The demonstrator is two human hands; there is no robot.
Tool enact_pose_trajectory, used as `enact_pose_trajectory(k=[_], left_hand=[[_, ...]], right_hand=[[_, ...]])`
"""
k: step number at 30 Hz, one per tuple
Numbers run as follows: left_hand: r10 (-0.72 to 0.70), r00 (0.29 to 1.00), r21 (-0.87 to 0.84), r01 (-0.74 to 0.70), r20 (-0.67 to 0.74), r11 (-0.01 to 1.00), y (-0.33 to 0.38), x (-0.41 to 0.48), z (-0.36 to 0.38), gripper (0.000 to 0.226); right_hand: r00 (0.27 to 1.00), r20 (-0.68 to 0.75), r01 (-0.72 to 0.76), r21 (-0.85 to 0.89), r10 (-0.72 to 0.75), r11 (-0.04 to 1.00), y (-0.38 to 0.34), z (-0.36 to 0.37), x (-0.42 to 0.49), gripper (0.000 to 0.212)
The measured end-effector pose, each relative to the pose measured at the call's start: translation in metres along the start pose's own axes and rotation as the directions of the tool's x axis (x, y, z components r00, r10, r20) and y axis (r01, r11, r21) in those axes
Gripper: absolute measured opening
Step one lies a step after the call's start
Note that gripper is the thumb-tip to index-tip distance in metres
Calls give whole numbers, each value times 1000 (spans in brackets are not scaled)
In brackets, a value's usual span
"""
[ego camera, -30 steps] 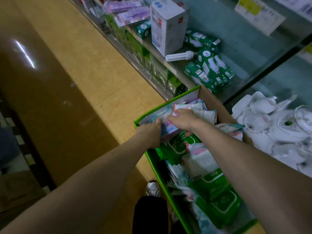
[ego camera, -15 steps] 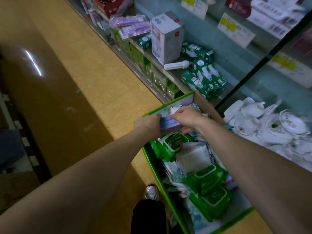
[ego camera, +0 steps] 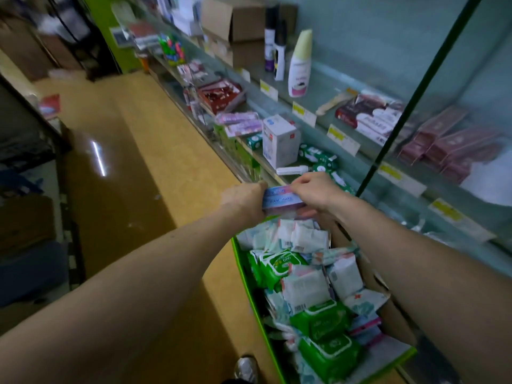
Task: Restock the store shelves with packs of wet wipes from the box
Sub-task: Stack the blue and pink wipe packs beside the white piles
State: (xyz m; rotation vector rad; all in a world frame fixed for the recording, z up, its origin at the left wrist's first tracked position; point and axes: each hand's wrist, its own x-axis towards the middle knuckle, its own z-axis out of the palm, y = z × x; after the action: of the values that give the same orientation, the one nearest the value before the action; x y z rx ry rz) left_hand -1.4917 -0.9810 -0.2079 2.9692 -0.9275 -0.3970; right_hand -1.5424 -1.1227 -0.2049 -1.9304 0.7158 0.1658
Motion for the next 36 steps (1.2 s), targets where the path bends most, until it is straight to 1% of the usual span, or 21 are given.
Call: enact_pose_trajectory(k=[3, 10, 16, 19, 21, 23, 25, 28, 36], left_hand=[[-36, 996, -2, 36, -85, 999, 0, -24, -40, 41], [-115, 953, 27, 127, -280, 991, -21, -93, -123, 43], [-204, 873, 62, 257, -443, 964, -58, -164, -186, 41], [-264, 816, 83, 353, -515, 932, -88, -203, -211, 39], [-285, 780, 106, 407, -557, 907, -106, -228, -225, 40], [-320, 750, 115, 464, -579, 879, -128, -256, -238, 41], [-365, 724, 100, 511, -585, 854, -150, -282, -250, 41], [-413, 675, 77, 570, -612, 818, -181, -324, -266, 43], [-496, 547, 83, 723, -675, 686, -273, -452, -303, 42]], right_hand=[[994, 10, 112, -34, -112, 993, -34, -15, -27, 9], [943, 15, 334, -13, -334, 943, -115, -24, -88, 9], [842, 84, 535, -9, -533, 845, -187, -7, -144, 13], [759, 175, 634, 19, -627, 773, -223, 11, -179, 16], [687, 291, 689, 31, -666, 724, -242, 22, -200, 28], [600, 373, 774, -46, -708, 632, -261, 39, -218, 39], [531, 367, 841, -118, -764, 528, -281, 60, -232, 50], [458, 319, 889, -167, -830, 427, -314, 99, -255, 52], [210, 337, 978, -61, -918, 201, -400, 212, -335, 42]])
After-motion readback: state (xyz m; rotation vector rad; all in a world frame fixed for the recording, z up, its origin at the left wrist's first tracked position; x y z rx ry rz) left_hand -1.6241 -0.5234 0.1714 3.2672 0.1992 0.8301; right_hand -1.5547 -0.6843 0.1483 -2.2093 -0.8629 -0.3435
